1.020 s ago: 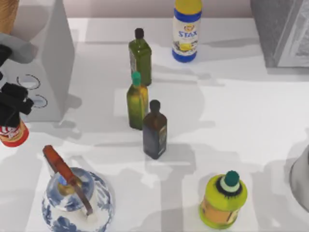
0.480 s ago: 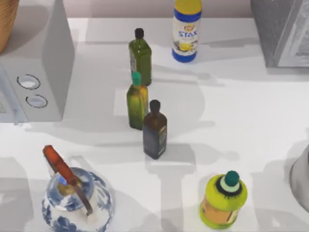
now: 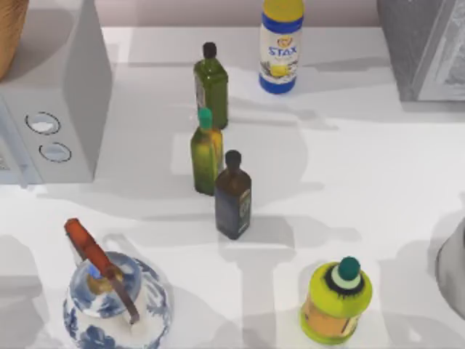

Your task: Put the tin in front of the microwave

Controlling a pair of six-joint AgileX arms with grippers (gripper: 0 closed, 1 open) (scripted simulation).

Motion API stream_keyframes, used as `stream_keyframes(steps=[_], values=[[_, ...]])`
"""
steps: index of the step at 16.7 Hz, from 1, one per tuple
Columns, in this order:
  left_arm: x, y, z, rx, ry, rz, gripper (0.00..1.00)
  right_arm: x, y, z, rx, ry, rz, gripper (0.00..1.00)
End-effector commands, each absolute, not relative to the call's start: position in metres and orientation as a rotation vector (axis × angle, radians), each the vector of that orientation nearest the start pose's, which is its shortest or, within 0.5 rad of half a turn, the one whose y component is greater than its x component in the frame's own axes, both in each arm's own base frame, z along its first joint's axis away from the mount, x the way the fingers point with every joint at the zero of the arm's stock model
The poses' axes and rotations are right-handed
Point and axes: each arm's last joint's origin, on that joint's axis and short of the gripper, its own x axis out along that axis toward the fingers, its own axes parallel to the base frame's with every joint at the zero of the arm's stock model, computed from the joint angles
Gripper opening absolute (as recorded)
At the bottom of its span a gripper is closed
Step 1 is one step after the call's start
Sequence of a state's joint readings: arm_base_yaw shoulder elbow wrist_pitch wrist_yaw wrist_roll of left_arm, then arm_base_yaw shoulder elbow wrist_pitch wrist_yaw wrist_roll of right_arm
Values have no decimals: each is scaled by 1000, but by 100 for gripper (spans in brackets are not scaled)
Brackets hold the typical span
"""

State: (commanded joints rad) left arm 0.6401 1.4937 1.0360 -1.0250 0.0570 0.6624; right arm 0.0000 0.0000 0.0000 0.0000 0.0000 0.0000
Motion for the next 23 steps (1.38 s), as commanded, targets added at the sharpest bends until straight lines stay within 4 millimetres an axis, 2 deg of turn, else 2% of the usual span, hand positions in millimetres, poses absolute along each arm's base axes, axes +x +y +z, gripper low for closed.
stream_keyframes(steps=[9, 22, 23], values=[[209, 156, 201, 20, 1468, -12, 0, 106, -1, 160, 0, 0, 0, 100], [209, 156, 201, 20, 1468, -12, 98, 106, -1, 160, 0, 0, 0, 100], [209, 156, 201, 20, 1468, -12, 100, 106, -1, 160, 0, 0, 0, 100]])
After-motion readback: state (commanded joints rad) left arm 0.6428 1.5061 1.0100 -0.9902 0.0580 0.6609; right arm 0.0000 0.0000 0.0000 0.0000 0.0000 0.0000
